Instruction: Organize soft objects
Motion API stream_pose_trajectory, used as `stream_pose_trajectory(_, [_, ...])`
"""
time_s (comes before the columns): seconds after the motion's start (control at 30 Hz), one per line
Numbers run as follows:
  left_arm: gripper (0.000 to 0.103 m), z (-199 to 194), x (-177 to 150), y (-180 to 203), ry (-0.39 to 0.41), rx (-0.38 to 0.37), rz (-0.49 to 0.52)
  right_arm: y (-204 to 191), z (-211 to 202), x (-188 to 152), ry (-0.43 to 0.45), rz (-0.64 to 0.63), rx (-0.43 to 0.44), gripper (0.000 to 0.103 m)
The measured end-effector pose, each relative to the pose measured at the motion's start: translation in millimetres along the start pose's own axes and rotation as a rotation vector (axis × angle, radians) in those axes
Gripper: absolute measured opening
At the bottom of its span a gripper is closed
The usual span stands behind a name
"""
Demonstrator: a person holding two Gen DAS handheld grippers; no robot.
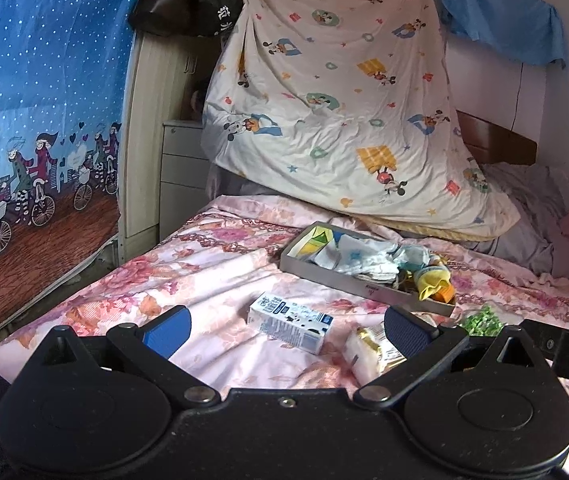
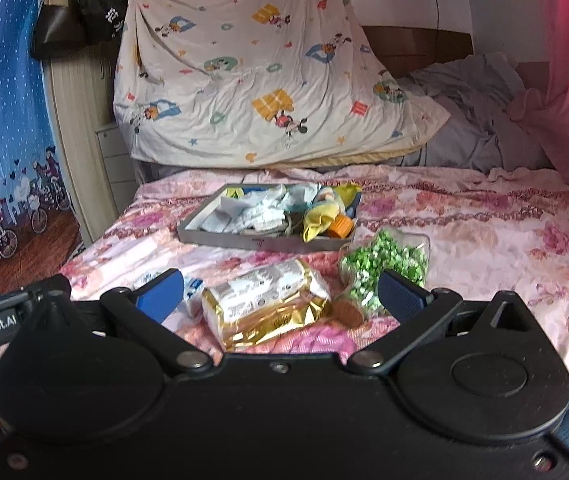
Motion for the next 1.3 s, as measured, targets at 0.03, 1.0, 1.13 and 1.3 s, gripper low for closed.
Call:
stream_pose_trajectory(0.03, [0.102,1,-1,-1,0.001,0.004,0.002,-1,2,-4,-0.004,-0.002,-0.002,0.102])
stream_pose_trajectory(1.0, [0.102,24,-28,1,-0.023,0.030,-0.009,8,43,-45,0.046,-0.028,-0.051,0.102])
stream_pose_trajectory(1.13, [0.102,27,-28,1,-0.029,0.038,-0.020,15,51,-46,0.038,0.003,-0.067,0.102])
stream_pose_trajectory(1.3, [0.102,27,-29,4,-0.024,0.036,0.000,20,56,-48,0.023,0.026,-0.078,0.102])
Point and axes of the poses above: each gripper's, at about its wrist camera, not at the fingertips, and z roughly the way its jaws point, y to its right, x to its top, the point moved 4 cm from there along z, roughly the way its jaws point, and after that the axes turned 14 degrees about x, right-handed, at the moved point
